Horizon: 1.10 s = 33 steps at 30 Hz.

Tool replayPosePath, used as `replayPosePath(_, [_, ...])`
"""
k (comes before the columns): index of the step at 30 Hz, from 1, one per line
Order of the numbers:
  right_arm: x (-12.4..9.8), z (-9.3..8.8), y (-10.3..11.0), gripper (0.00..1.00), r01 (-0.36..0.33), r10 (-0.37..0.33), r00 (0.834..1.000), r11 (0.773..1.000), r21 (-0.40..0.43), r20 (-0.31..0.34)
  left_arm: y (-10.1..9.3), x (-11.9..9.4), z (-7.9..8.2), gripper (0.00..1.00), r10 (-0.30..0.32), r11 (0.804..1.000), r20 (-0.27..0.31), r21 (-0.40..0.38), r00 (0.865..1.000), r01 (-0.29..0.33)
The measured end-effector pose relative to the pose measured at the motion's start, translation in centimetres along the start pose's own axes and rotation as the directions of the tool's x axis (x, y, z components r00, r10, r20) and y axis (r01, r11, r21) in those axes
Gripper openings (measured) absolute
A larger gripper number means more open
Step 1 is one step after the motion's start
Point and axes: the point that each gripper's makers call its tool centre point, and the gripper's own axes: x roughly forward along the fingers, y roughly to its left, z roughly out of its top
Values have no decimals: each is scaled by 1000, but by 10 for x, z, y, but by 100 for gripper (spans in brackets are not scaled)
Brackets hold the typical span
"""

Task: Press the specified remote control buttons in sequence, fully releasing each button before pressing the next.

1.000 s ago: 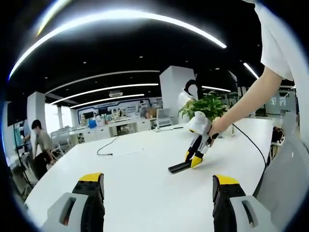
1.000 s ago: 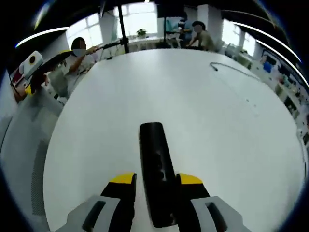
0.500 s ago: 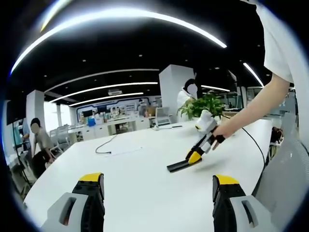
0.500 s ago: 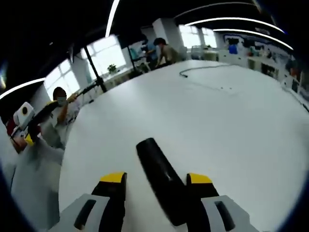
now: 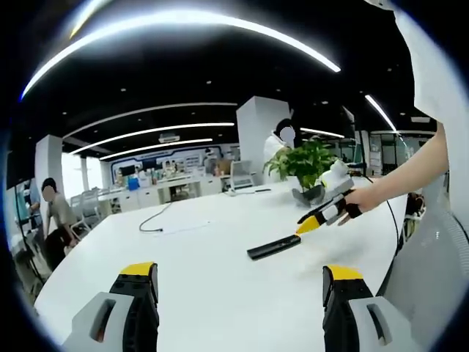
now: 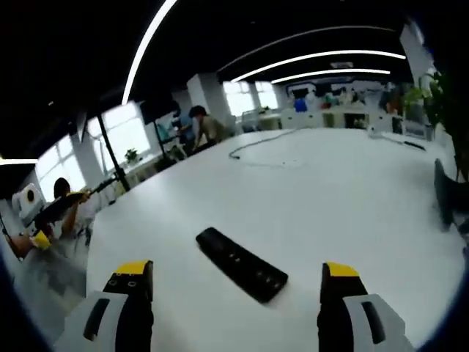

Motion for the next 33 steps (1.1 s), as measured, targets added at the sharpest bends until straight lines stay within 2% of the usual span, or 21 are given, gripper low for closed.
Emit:
replayPosePath(6, [-21, 16, 13, 99, 35, -35, 995, 999, 2, 98, 0, 0, 1, 96, 2, 1000, 6, -3, 1000, -2])
replayPosePath(12, [-41, 24, 38, 99, 42, -40, 989, 999, -16, 140, 1, -1, 2, 96, 8, 1000, 13, -5, 1000, -8])
replayPosePath(19, [-63, 20, 64, 99, 66, -57, 987, 996, -54, 148, 1, -1, 3, 96, 4, 1000, 16, -4, 1000, -4])
replayPosePath(23, [-78, 17, 76, 99, 95, -87, 981, 995, -43, 172, 0, -1, 3, 96, 1, 1000, 13, -7, 1000, -1])
replayPosePath(24, [-81, 16, 78, 99, 105, -96, 980, 994, -42, 175, 0, 0, 3, 96, -1, 1000, 12, -7, 1000, 1])
replayPosePath(26, [-89, 13, 68, 99, 122, -113, 978, 992, -39, 176, -1, 0, 2, 96, -4, 1000, 10, -6, 1000, 4])
replayPosePath(33, [-104, 2, 74, 99, 138, -138, 971, 990, 11, 194, -6, 0, 1, 96, -28, 1000, 1, -8, 1000, 28])
